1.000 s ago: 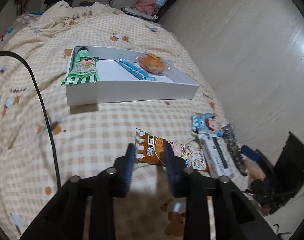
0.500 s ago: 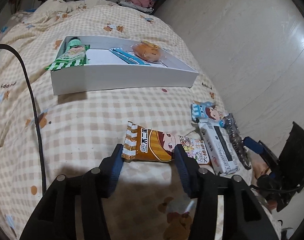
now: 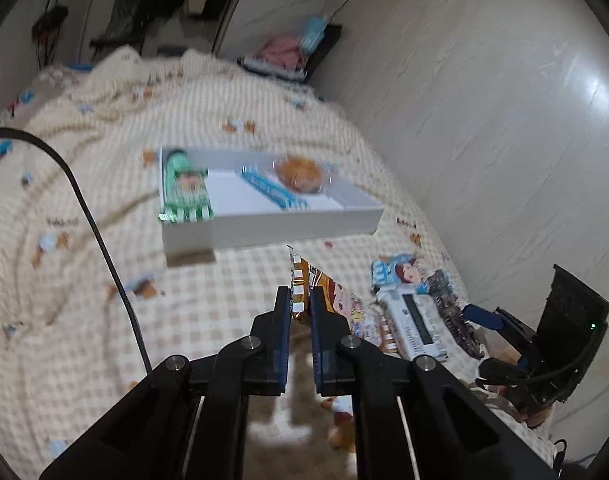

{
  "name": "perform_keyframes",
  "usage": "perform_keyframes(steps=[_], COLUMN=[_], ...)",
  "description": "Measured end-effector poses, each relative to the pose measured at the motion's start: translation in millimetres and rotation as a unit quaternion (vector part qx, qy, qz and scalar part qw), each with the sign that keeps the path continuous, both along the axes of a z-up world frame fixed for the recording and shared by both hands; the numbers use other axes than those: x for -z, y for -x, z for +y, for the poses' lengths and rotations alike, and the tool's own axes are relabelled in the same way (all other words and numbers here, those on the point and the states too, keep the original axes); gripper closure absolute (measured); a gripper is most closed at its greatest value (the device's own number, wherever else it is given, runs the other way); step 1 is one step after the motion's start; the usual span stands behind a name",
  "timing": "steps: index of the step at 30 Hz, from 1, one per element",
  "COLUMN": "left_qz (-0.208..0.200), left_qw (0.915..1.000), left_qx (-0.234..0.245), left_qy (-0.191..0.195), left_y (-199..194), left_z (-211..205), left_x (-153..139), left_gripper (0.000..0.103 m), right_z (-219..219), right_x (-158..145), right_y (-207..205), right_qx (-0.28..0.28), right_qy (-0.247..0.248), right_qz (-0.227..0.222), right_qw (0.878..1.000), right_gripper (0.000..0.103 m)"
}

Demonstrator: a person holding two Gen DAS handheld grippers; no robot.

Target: Organize objects

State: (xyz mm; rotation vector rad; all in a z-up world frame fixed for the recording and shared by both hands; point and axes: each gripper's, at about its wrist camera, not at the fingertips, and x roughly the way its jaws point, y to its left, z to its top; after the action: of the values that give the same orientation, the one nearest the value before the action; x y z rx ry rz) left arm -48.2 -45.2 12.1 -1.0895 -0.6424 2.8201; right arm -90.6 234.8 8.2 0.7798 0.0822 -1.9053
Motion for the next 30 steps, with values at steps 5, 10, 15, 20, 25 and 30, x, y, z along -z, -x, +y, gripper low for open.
perform_keyframes(steps=[5,10,15,20,25,30], left_qz=[0.023,0.043,0.031,0.024,-0.015,-0.058], left_qw=[0.9997,0.9989,0.9993,0.9995,0.9997,0.9981], left_qx=[0.002,-0.014,-0.018,-0.017,-0.015,0.014], left_qy=[0.005,0.015,0.01,-0.011,-0.008,0.017], left_y=[-11.4,-20.3,-23.8,-31.6,-36.7,-50.2], left_z=[-0.2,0.2,-1.2,-7.5,-8.8,1.5], left_x=[-17.5,-27.5,-25.4,-21.0,-0.8,19.3], left_gripper=[0.094,0.094,0.094,0.094,0.094,0.093], right_z=[0.0,0.2,-1.3,-1.7,-1.7,-1.9], right_x=[0.2,0.4,0.1,-0.7,-1.2,-2.5], right_y=[0.1,0.6,0.2,-0.1,1.2,1.5], right_qx=[0.0,0.0,-0.001,-0.003,-0.004,-0.003], right_qy=[0.0,0.0,-0.002,-0.002,-0.002,-0.003], right_qz=[0.0,0.0,0.001,0.001,0.001,0.002], right_qw=[1.0,1.0,1.0,1.0,1.0,1.0], right_gripper=[0.005,0.005,0.005,0.005,0.005,0.005])
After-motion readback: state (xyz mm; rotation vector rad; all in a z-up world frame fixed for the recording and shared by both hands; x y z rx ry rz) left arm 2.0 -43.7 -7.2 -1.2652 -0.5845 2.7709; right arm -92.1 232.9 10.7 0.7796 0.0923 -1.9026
